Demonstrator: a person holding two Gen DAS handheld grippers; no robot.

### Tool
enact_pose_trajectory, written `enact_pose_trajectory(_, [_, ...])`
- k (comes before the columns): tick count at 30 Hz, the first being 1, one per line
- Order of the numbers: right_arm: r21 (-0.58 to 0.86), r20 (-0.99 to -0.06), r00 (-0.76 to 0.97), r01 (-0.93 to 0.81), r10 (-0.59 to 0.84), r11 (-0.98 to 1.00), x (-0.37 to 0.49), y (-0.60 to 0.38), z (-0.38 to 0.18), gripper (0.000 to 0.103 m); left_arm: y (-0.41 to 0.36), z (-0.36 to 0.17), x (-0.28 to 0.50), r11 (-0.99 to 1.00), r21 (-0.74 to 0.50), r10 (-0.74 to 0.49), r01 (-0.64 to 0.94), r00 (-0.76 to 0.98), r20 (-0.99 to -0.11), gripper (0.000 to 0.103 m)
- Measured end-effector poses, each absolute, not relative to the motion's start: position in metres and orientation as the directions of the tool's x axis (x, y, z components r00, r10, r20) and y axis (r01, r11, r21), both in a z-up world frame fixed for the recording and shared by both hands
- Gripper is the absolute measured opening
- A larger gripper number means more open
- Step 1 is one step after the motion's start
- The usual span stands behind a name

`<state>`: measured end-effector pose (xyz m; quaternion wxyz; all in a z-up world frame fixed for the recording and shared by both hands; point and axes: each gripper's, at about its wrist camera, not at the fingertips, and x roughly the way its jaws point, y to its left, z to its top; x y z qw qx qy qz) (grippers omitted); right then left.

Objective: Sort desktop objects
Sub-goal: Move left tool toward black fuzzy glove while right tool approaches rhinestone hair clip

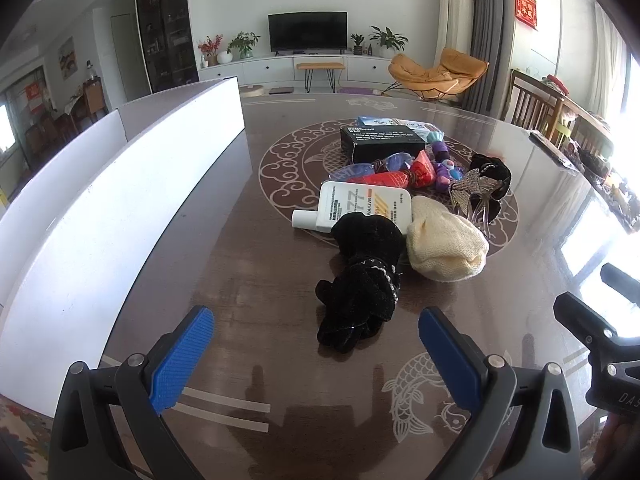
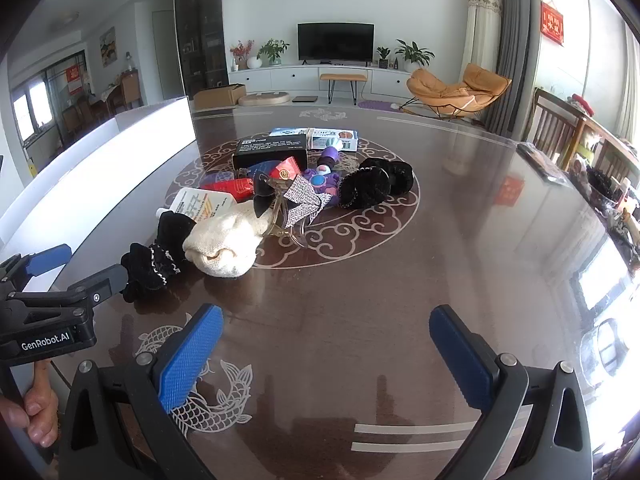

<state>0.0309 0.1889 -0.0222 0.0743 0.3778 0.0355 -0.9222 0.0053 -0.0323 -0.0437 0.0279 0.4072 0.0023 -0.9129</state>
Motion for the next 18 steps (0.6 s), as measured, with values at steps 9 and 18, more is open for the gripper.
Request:
enact_pose_trajectory(9, [-0.002, -0.709, -0.696, 0.161, -0.112, -0.987, 0.030, 0.189, -0.026, 0.103, -0.035, -0.051, 0.004, -0.998, 0.022, -0.053, 0.055, -0.654, -0.755, 0.103])
enact_pose_trajectory(18, [-0.013, -0.708, -0.699, 0.155, -0.101, -0.988, 0.030, 0.190, -0.028, 0.103, -0.035, -0.058, 0.004, -0.998, 0.025, -0.054, 0.054, -0.639, -0.768, 0.103])
